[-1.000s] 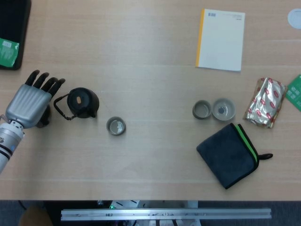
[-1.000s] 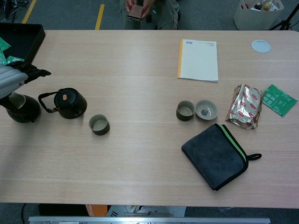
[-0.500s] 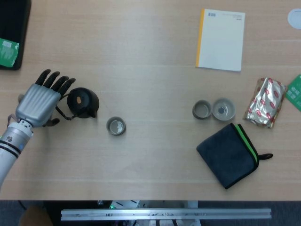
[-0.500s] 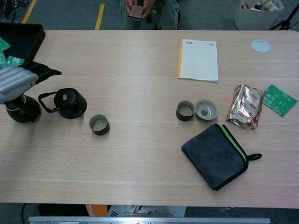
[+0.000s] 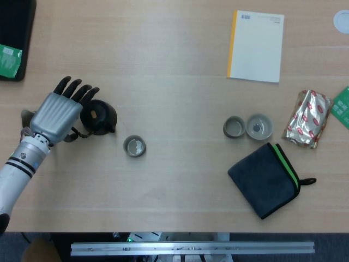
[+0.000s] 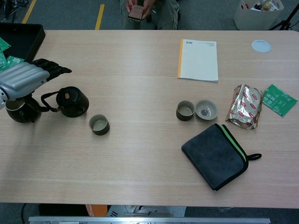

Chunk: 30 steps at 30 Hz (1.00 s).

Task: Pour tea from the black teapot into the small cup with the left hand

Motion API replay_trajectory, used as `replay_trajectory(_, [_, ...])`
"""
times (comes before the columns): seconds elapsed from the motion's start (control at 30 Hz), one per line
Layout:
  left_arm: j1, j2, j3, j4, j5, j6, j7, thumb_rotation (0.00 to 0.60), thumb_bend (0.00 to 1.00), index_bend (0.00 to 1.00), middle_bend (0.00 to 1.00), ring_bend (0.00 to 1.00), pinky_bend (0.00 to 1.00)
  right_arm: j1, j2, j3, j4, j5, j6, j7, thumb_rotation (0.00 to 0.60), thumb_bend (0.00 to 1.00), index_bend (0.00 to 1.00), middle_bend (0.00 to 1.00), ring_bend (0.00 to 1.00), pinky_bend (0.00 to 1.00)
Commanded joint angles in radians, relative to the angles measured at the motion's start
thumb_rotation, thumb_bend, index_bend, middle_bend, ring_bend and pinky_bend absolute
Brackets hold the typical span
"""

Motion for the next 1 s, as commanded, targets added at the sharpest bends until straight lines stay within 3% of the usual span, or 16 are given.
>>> replay_trajectory(0.03, [-0.007, -0.003, -0.008, -0.014, -0.015, -0.01, 0.017, 0.6, 0.13, 0.03, 0.11, 0.05, 0.06, -0.001, -0.002, 0.0, 0.006, 0.002, -0.001, 0.006, 0.6, 0.05, 0.33, 0.32, 0.2, 0.24])
replay_trajectory(0.43, [-0.033, -0.019, -0.041, -0.068, -0.089, -0.03, 0.082, 0.6, 0.13, 0.03, 0.12, 0.05, 0.06, -0.005, -0.009, 0.003, 0.032, 0.008, 0.001, 0.031, 0.6, 0.05, 0.33, 0.32, 0.2, 0.24])
replay_trajectory(1.0, [-0.068, -0.064, -0.091, -0.064, -0.208, -0.033, 0.118, 0.6, 0.13, 0.03, 0.13, 0.05, 0.06, -0.005, -0.011, 0.008, 0.044, 0.016, -0.003, 0.044, 0.6, 0.05, 0.33, 0.32, 0.2, 0.24])
